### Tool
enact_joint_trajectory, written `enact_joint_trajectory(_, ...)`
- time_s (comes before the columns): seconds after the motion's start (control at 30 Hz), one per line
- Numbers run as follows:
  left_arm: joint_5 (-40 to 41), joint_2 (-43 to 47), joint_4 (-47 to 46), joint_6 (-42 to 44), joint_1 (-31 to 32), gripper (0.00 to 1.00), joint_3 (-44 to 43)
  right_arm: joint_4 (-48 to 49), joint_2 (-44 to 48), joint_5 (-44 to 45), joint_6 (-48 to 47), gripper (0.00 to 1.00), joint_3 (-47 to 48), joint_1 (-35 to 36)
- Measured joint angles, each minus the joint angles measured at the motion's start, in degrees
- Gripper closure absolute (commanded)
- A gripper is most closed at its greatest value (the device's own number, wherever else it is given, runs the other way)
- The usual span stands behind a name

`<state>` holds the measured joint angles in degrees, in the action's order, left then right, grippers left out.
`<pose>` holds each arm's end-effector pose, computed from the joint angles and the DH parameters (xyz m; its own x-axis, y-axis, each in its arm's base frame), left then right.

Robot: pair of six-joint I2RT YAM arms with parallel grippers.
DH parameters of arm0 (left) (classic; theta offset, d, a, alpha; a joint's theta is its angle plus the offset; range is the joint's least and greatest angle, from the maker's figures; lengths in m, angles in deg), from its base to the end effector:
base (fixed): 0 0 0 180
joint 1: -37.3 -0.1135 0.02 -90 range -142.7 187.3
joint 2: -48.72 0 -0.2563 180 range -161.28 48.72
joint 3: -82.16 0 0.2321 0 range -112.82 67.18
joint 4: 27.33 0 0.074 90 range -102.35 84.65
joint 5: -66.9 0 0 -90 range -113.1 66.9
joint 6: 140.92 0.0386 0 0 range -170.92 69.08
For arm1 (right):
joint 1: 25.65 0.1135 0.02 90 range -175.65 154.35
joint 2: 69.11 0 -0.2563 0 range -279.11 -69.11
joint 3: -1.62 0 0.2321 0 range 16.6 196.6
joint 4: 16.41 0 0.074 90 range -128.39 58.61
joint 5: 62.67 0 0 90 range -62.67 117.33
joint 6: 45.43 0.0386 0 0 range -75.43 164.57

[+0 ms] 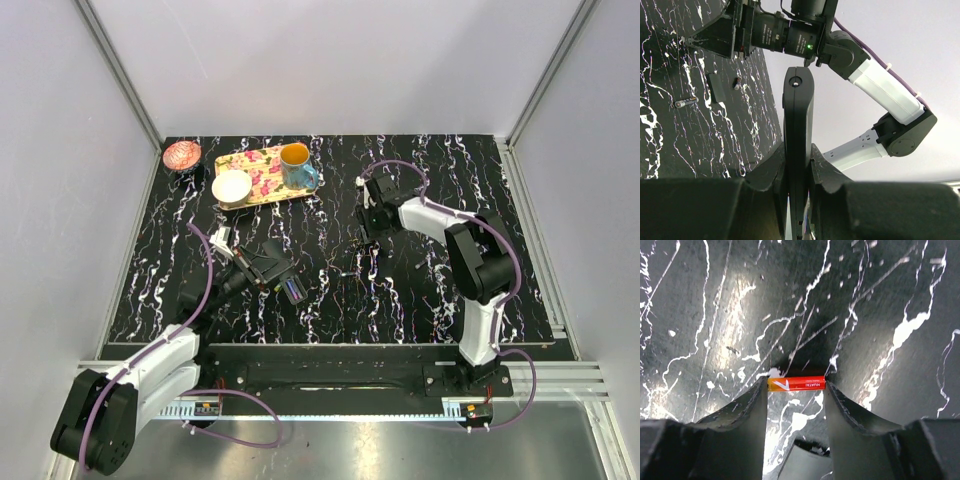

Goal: Load the batteries into the remote control
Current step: Pick up the battery from the center of the board, then place the battery at the center of the board.

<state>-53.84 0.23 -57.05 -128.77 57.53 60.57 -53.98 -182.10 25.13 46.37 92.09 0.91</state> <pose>0.1472 -0.0753 0.2057 -0.7491 -0.6194 -0.2348 0.2085 0.1160 -0.9711 0.3487 0.1760 0.1630 -0.7895 -0.3596 -0.4973 -0.4393 0.8970 0.0489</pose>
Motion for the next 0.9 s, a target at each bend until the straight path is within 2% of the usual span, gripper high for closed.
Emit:
enact_joint_trajectory(0.1, 0.00, 0.00, 0.00, 0.00, 0.00, 1.00, 0.00, -0.37, 2.10, 0.04, 3.76, 0.67, -2.10, 0.00)
enact_joint_trajectory(0.13, 0.00, 0.00, 0.00, -0.02, 0.00, 1.00, 0.00, -0.61, 2.95, 0.07, 5.09, 0.73, -2.58, 0.00)
enact_joint_trajectory(0.17, 0.00, 0.00, 0.00, -0.02, 0.00, 1.00, 0.00, -0.90, 4.02, 0.17, 6.91, 0.87, -2.99, 0.00)
enact_joint_trajectory(0.23, 0.00, 0.00, -0.02, -0.02, 0.00, 1.00, 0.00, -1.25, 6.29, 1.31, 12.04, 1.00, -3.15, 0.02)
enact_joint_trajectory(0.43, 0.02, 0.20, -0.04, -0.07, 0.00, 1.00, 0.00, -1.27, 12.17, 4.26, 30.88, 1.00, -3.23, 0.04)
enact_joint_trajectory(0.6, 0.00, 1.44, -0.20, -0.17, 0.00, 1.00, 0.00, -0.85, 15.61, 5.01, 50.53, 1.00, -6.64, 0.13)
enact_joint_trajectory(0.77, 0.02, 1.97, -0.55, -0.26, 0.00, 1.00, 0.00, -8.22, 16.65, 12.44, 68.13, 1.00, -7.13, 2.56)
enact_joint_trajectory(0.9, 0.02, 1.86, -0.96, -0.28, 0.00, 1.00, 0.00, -14.32, 15.82, 15.06, 76.37, 1.00, -5.60, 4.33)
